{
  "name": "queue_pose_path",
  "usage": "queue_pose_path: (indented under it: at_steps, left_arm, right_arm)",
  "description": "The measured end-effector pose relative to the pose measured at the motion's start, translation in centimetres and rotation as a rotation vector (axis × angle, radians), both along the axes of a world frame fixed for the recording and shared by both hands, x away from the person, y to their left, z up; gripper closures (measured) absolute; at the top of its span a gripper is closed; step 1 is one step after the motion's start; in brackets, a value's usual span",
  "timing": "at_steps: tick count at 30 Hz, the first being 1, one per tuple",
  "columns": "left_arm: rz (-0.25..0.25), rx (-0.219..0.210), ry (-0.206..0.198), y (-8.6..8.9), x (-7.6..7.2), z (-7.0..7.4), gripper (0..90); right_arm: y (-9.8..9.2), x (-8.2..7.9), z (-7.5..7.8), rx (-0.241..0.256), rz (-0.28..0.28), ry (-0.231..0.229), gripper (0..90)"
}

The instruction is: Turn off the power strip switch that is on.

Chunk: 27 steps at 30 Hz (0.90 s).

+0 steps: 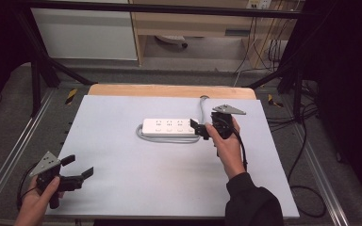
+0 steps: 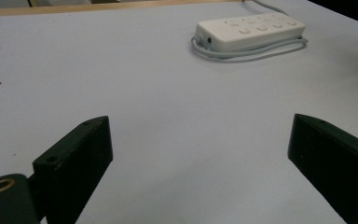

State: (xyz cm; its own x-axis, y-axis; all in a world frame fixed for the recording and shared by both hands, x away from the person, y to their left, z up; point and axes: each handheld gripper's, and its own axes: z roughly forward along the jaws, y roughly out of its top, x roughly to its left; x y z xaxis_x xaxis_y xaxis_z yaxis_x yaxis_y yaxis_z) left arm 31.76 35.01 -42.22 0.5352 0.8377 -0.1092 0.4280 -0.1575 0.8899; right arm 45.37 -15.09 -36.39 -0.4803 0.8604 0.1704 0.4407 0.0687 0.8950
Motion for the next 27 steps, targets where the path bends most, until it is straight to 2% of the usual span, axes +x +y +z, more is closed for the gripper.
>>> queue_pose_path:
  at_steps: [8, 14, 18, 27]
  left_arm:
    - [-0.001, 0.005, 0.003, 0.0, 0.0, 0.0, 6.5]
    - [0.0, 0.006, 0.004, 0.0, 0.0, 0.0, 6.5]
    - [0.001, 0.005, 0.004, 0.0, 0.0, 0.0, 6.5]
    - [0.002, 0.006, 0.004, -0.1, 0.0, 0.0, 6.5]
  right_arm:
    - [-2.9, -1.8, 0.1, -0.017, -0.01, -0.015, 8.0]
    - [-5.1, -3.2, 0.2, -0.006, -0.049, -0.061, 7.4]
    - [-6.5, -4.1, 0.1, 0.0, -0.07, -0.076, 7.3]
    - [-9.5, -6.2, -1.3, -0.002, -0.114, -0.086, 7.6]
